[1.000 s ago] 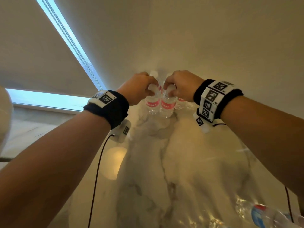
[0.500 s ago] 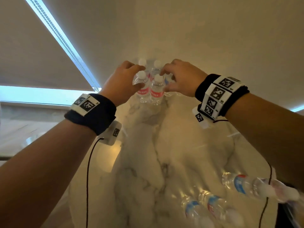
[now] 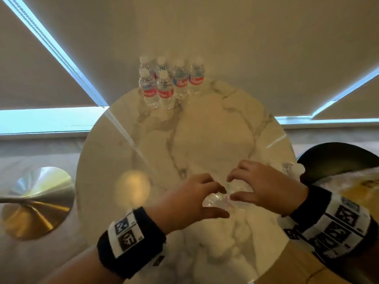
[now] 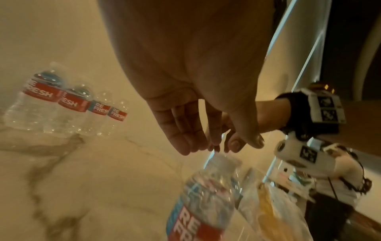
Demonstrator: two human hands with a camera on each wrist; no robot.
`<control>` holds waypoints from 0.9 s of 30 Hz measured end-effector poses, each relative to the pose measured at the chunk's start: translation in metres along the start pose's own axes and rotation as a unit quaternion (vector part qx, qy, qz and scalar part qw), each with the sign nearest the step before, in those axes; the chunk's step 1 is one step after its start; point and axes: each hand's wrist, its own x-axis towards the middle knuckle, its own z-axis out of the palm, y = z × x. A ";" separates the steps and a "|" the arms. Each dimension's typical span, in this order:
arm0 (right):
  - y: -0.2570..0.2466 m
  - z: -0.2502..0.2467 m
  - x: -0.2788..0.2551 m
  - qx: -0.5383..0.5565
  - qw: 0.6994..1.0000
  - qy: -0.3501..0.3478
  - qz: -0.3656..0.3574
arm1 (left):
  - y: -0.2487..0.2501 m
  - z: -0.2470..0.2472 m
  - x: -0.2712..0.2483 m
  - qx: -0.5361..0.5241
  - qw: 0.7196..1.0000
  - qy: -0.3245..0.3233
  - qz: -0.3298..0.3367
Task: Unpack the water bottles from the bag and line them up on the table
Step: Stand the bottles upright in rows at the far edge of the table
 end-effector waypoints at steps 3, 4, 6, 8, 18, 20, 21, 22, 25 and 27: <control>0.011 0.019 -0.014 -0.007 1.000 -0.013 0.021 | 0.007 0.022 0.005 0.072 0.997 -0.036 0.003; 0.013 0.024 -0.015 -0.007 1.000 -0.018 0.024 | 0.008 0.027 0.007 0.079 0.996 -0.038 0.001; 0.015 0.029 -0.012 0.007 1.000 -0.020 0.019 | 0.006 0.030 0.012 0.056 0.998 -0.038 -0.018; 0.016 0.021 -0.004 0.022 1.000 -0.015 0.007 | -0.002 0.024 0.018 0.018 0.999 -0.030 -0.040; 0.023 -0.119 0.139 -0.006 0.990 0.139 0.007 | -0.093 -0.118 0.122 0.077 0.983 0.156 -0.064; 0.025 -0.142 0.178 -0.018 0.988 0.156 0.010 | -0.113 -0.144 0.148 0.094 0.977 0.178 -0.065; 0.026 -0.150 0.196 -0.022 0.987 0.159 0.011 | -0.121 -0.154 0.160 0.101 0.975 0.184 -0.073; 0.027 -0.155 0.212 -0.024 0.987 0.160 0.011 | -0.129 -0.162 0.170 0.108 0.973 0.189 -0.080; 0.033 -0.164 0.251 -0.028 0.986 0.163 0.010 | -0.151 -0.174 0.194 0.132 0.968 0.192 -0.097; 0.038 -0.164 0.269 -0.036 0.986 0.165 0.009 | -0.163 -0.174 0.204 0.141 0.964 0.196 -0.109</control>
